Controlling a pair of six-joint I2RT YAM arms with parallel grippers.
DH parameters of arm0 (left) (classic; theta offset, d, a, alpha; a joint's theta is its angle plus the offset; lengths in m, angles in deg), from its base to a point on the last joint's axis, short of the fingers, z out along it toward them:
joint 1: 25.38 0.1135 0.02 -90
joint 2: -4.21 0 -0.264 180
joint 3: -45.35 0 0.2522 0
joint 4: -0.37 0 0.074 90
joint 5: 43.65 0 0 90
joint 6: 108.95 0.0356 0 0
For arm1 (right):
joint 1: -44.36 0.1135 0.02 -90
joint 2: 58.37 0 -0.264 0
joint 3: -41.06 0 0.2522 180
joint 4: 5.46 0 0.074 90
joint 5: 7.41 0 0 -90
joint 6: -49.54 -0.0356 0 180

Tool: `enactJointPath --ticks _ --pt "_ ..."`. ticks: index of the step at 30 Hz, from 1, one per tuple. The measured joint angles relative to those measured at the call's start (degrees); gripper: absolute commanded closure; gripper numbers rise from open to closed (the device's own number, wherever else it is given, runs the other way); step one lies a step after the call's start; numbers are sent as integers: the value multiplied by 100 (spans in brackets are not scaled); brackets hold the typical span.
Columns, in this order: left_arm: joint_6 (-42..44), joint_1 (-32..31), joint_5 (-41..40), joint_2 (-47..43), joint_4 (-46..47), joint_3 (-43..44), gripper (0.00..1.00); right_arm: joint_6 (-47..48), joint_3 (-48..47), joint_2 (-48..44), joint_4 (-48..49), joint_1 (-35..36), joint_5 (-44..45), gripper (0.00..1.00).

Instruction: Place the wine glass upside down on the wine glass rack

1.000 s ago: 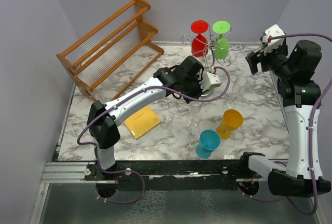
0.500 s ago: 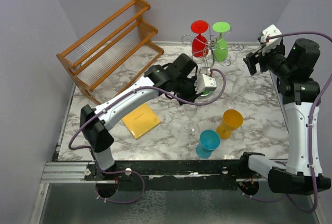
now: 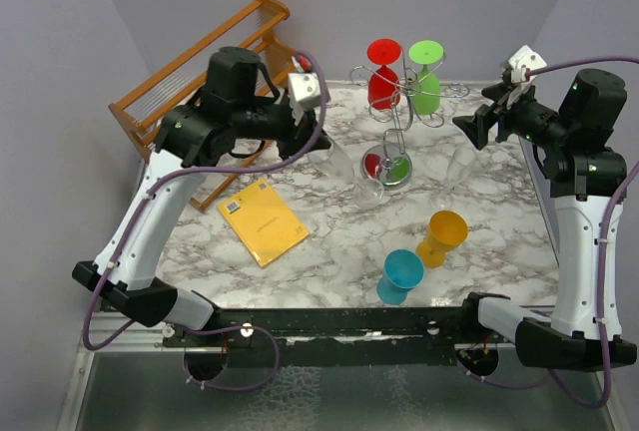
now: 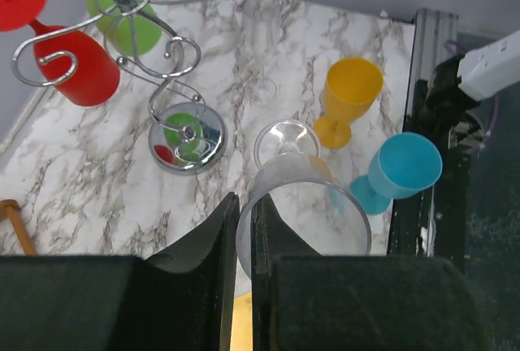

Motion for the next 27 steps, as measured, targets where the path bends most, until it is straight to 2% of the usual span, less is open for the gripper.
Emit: enactJointPath --ticks 5,11,16,22,27 --pt "-1058 271 103 -98 721 232 100 -841 -369 197 179 0 -669 29" --pt "-2004 289 -511 -50 1539 726 100 -1965 -446 328 636 0 -1178 31" --pt "-2387 289 -1080 245 2076 1287 100 -2647 -634 610 817 122 -1231 32" --pt "-2677 289 -1309 671 2450 1530 100 -3235 -933 992 1084 417 -1228 33" --pt "-2826 289 -1392 929 2518 1534 100 -3497 -1137 1274 1231 745 -1058 40"
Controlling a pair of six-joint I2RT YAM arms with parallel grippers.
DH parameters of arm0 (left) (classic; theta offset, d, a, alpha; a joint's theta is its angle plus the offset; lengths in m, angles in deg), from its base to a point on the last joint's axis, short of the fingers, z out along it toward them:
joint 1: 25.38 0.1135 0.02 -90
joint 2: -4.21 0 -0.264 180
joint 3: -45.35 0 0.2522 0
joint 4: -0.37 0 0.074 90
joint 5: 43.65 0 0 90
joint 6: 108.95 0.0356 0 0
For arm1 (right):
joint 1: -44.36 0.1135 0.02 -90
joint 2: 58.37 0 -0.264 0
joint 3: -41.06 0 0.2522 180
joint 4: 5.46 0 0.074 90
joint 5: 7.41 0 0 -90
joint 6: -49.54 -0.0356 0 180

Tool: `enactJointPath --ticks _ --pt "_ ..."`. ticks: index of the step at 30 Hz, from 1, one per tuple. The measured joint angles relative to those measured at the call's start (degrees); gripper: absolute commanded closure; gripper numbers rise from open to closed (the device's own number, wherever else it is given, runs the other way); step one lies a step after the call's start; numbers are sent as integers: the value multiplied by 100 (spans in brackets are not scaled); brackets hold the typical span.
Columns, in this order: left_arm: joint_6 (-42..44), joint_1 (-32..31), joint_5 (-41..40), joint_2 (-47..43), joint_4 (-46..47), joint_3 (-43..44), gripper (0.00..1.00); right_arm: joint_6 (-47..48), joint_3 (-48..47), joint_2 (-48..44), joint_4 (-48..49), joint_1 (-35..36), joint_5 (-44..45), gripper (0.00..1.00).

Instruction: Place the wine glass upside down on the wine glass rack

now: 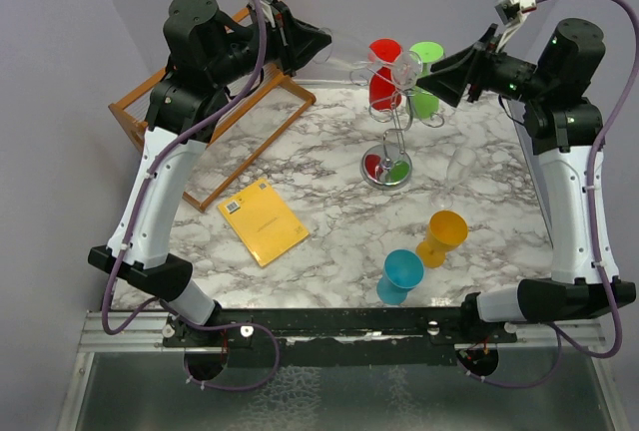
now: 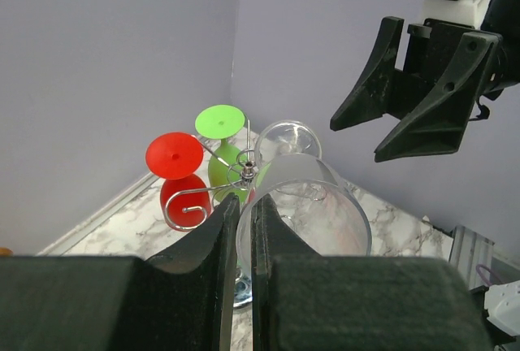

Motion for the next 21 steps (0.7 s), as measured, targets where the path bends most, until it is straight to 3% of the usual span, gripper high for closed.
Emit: enactJointPath --ticks 13,21 --pt "-52 4 -101 57 125 68 100 -153 -50 385 105 551 1019 49" --pt "-66 4 -98 57 138 76 100 -308 0 385 372 581 1228 80"
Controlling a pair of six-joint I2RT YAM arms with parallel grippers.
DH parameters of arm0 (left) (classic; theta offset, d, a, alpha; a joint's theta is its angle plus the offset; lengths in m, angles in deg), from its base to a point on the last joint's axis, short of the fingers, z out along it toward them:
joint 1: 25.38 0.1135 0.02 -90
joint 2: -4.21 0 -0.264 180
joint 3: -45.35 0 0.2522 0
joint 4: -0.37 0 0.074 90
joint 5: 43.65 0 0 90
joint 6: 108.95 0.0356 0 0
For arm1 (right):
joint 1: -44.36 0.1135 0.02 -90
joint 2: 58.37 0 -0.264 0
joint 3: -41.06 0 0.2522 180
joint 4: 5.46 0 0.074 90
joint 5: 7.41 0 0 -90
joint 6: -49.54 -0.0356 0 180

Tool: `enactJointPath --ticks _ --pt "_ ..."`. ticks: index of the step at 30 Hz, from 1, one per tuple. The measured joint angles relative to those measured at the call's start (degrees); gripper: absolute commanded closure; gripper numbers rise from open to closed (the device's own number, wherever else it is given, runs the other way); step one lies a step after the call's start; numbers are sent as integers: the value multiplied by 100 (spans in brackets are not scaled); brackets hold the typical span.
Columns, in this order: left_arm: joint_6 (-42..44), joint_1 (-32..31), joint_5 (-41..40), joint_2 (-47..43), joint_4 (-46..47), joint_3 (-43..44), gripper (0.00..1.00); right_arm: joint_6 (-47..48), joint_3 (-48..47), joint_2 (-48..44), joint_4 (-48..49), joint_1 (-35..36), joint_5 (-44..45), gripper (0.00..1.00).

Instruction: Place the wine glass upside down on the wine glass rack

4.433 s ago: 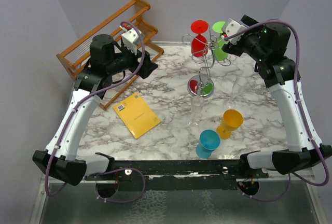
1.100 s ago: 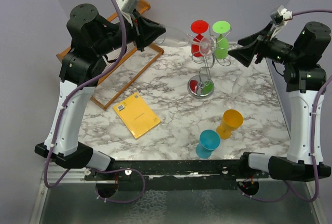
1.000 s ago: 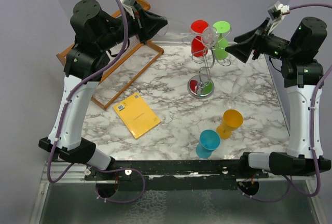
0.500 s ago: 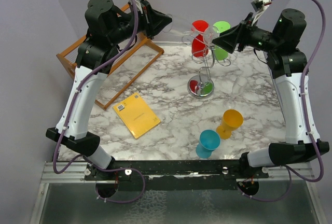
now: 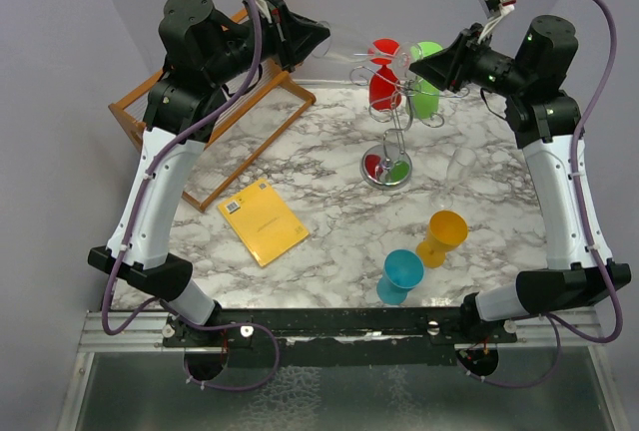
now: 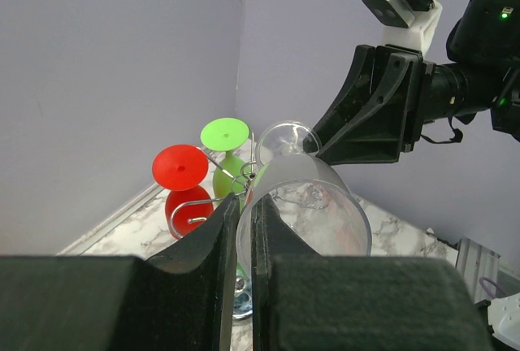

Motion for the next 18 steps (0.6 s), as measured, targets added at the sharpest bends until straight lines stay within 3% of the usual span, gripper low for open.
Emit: enactJointPath --ticks 5,12,18 --pt "-15 17 0 -2 42 -2 100 -157 15 37 59 -2 111 90" --pt "22 22 15 -44 125 -114 100 -446 22 79 146 -2 201 95" --pt "59 22 48 -125 175 -258 100 -616 120 79 291 0 223 88"
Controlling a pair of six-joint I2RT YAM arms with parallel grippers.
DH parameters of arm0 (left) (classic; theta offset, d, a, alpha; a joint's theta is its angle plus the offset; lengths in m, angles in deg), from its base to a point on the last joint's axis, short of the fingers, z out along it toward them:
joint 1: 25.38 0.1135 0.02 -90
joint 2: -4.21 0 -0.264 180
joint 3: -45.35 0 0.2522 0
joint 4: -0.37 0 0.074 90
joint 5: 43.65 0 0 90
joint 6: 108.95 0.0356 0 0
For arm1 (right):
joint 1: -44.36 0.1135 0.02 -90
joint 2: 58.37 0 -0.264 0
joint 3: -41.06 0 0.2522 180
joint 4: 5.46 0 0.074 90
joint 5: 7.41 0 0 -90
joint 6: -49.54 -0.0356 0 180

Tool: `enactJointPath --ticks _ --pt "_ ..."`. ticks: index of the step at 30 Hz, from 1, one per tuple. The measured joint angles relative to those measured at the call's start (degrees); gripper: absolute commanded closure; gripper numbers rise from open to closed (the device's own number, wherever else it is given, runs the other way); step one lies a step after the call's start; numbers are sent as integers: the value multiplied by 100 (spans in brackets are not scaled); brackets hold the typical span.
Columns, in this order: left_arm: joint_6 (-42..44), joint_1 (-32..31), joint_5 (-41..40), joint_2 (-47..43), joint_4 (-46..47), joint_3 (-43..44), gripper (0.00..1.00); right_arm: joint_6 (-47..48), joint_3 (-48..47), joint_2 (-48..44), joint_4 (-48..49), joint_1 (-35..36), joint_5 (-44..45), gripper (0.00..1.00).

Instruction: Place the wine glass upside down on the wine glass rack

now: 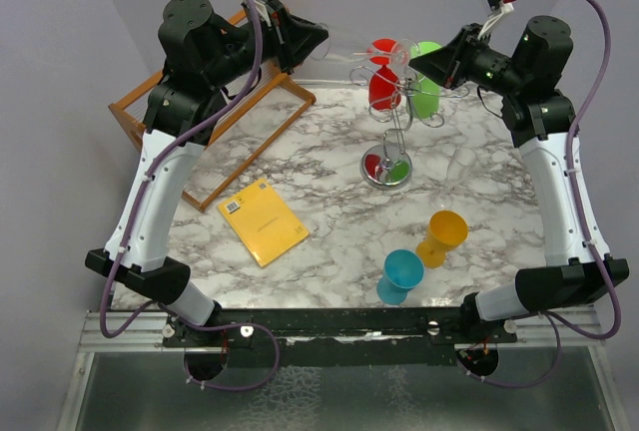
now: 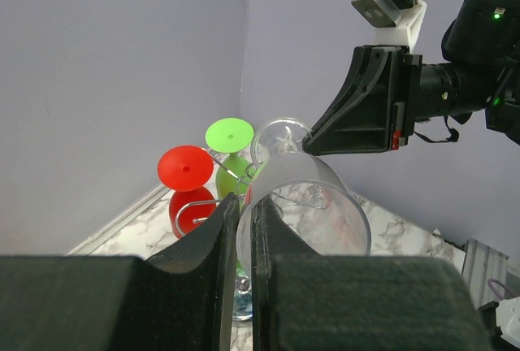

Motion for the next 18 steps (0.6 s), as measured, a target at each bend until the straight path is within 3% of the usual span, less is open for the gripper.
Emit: enactJointPath --ticks 13,18 --pt "4 4 90 -11 33 -26 100 -227 149 44 282 0 -101 80" --pt "7 4 122 -11 33 -37 100 -286 177 74 326 4 -120 95"
